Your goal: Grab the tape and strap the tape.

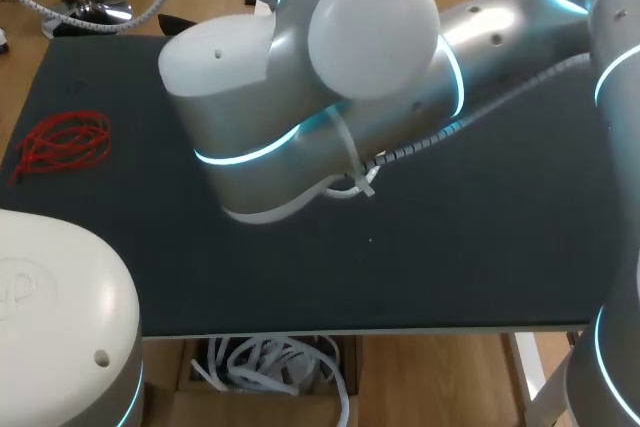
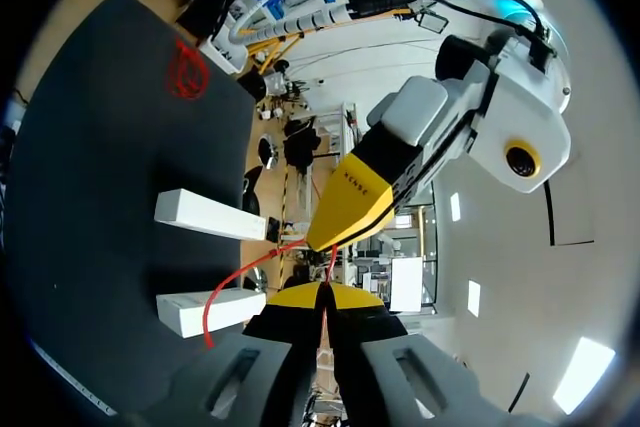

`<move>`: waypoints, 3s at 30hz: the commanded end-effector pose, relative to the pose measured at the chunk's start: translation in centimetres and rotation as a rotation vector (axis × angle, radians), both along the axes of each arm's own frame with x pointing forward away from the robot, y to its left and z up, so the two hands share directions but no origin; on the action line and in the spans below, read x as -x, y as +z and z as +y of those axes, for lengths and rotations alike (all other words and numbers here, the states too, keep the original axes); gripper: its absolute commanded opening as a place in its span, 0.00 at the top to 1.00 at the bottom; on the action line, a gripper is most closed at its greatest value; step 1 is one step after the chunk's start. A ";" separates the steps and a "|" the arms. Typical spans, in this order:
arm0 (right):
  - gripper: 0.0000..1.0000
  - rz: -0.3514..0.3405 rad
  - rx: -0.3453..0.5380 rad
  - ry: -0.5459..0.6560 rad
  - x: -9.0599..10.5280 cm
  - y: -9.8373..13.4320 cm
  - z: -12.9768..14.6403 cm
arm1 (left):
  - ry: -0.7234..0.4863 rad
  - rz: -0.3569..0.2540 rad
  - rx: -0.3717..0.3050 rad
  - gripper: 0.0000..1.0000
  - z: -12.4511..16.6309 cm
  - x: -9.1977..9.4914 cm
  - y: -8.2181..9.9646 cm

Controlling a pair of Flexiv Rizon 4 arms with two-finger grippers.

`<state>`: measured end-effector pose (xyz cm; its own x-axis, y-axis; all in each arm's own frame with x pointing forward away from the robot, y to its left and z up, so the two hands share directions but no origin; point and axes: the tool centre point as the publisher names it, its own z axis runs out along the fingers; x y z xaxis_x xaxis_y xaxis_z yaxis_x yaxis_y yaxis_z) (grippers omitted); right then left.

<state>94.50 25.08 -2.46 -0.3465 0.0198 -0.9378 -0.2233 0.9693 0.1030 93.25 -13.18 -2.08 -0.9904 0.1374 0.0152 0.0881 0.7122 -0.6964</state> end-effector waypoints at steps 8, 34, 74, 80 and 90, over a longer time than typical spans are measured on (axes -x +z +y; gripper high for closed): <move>1.00 0.001 0.002 -0.002 0.1 0.3 1.2 | -0.001 0.001 -0.003 1.00 -0.1 0.0 0.1; 0.69 -0.021 -0.043 -0.019 1.7 2.5 0.8 | -0.001 0.001 -0.003 1.00 -0.1 0.0 0.1; 0.00 -0.169 -0.019 -0.098 -4.4 12.7 -16.9 | -0.001 0.001 -0.003 1.00 -0.1 0.0 0.1; 0.00 -0.164 -0.021 -0.100 -4.4 12.5 -16.4 | -0.001 0.001 -0.003 1.00 -0.1 0.0 0.1; 0.00 -0.164 -0.021 -0.100 -4.4 12.5 -16.4 | 0.232 0.266 -0.113 1.00 8.4 3.0 -7.6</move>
